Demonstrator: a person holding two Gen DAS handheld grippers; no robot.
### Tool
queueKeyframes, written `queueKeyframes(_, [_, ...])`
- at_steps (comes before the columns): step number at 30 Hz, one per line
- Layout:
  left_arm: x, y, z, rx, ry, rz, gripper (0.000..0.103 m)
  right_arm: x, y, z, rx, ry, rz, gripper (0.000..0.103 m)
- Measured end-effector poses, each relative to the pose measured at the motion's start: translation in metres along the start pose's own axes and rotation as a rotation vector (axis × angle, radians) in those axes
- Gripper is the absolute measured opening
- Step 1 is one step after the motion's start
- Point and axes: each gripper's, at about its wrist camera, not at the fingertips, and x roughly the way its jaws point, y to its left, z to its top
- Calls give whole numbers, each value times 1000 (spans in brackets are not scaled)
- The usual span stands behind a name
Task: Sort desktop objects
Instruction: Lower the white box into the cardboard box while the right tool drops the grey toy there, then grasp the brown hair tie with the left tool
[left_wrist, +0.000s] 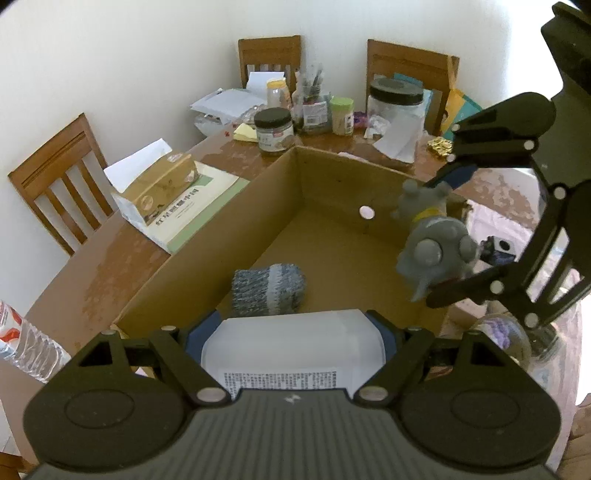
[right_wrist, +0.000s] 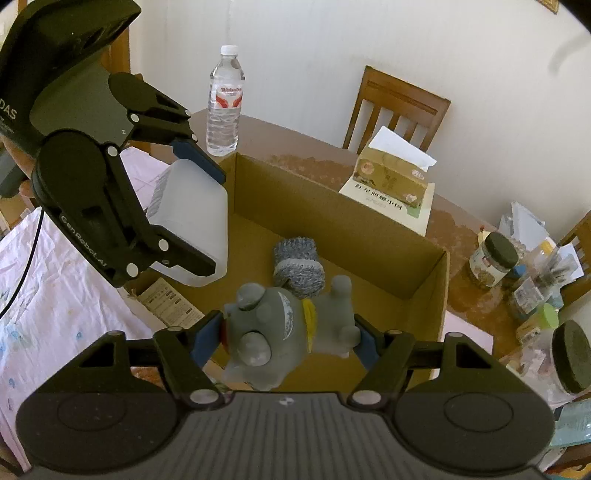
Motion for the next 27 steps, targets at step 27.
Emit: queueKeyframes(27, [-52,-46,-29,12,-68,13,92,-56,42,-54,82,-27,-27,94])
